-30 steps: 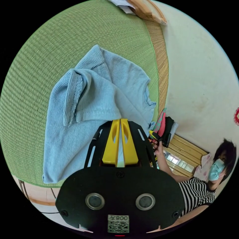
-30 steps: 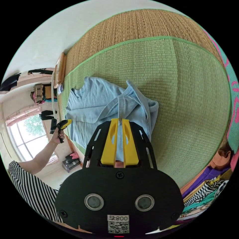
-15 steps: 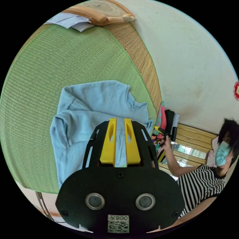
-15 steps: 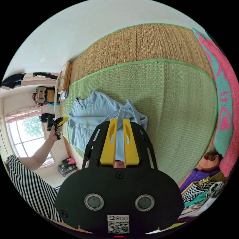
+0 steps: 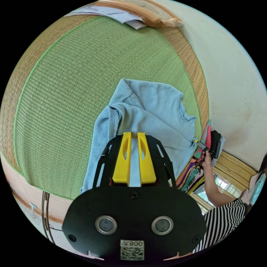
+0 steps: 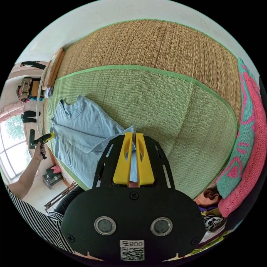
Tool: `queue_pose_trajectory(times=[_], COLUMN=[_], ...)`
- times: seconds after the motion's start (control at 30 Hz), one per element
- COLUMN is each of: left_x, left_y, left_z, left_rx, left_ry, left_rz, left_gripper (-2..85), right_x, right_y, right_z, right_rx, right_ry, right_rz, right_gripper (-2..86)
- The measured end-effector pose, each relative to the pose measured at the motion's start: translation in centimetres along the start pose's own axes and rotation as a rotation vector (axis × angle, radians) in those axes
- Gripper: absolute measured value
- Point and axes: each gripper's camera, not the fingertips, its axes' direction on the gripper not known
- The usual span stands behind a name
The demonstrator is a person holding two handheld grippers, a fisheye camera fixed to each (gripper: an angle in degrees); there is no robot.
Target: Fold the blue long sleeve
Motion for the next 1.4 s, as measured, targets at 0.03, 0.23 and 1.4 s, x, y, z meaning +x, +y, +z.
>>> queue_pose_trajectory(times=[0.03,0.23,1.4], left_x=[0.5,4.0,7.1], left_y=[-0.2,-2.2,-10.4], left_z=[-0.2,-3.2,2.1], left_rx=[0.005,0.115,-0.103], left_ry=[-0.004,0.042,0.014], left_rz=[0.010,0.099,0.178], left_gripper=[4.3,4.1,5.4], right_x=[-0.1,1.4,3.5], right_y=[0.1,1.8,11.3], right_z=[-0.2,-3.7,-2.3], right_rx=[0.000,0.100,0.153], right_ry=[0.004,-0.047,-0.217], right_rz=[-0.004,0.036,0.177], right_gripper=[1.4,0.8,7.5])
